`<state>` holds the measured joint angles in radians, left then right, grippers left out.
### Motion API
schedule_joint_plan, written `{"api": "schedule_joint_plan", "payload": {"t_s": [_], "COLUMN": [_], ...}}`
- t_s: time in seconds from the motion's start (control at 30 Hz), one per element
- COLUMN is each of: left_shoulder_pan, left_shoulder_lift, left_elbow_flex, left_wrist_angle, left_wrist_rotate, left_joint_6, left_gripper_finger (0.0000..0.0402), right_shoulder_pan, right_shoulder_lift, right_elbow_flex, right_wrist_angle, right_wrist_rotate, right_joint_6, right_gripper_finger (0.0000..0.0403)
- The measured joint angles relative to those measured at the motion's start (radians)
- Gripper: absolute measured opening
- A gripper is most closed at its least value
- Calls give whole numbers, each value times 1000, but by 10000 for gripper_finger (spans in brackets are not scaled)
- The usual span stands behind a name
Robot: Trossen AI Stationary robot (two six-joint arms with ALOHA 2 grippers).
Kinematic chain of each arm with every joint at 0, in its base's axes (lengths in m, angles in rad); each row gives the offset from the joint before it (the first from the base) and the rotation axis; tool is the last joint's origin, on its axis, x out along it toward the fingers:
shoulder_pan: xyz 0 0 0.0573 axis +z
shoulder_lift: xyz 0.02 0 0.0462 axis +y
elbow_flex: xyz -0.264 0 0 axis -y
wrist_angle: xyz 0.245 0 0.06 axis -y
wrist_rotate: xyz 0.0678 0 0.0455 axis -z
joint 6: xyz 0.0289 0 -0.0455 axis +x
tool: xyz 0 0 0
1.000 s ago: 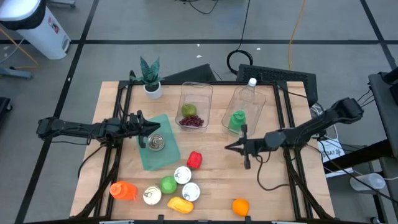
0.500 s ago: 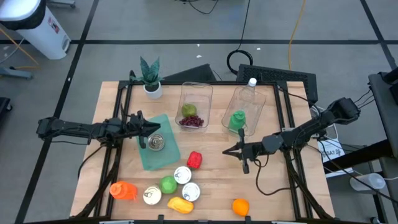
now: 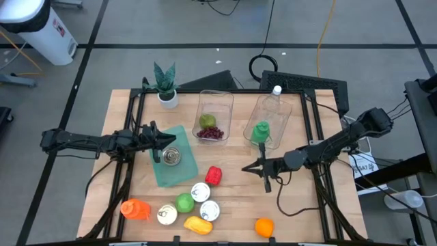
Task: Pick & Place Food Item
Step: Put the bottom green tuna can into the green bin
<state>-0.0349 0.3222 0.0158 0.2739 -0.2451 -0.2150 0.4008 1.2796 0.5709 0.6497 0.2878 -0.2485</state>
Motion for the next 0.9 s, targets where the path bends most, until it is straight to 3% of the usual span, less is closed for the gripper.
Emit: {"api": "schedule_joint_plan", "payload": {"t_s": [0.5, 0.9], "left_shoulder_pan": [0, 0], "left_shoulder_lift": [0, 0], "left_elbow_flex": [0, 0], "left_wrist_angle": [44, 44], "left_wrist_rotate": [0, 13], "left_joint_6": [13, 60], "left_gripper_finger": [49, 49], "right_shoulder_pan": [77, 95], "right_shoulder_lift": [413, 757], "right_elbow_flex": [349, 637], "right_wrist_angle": [-120, -159], "right_wrist_rotate": [76, -32], "right_joint_6": [227, 267], "right_gripper_finger": [0, 0]}}
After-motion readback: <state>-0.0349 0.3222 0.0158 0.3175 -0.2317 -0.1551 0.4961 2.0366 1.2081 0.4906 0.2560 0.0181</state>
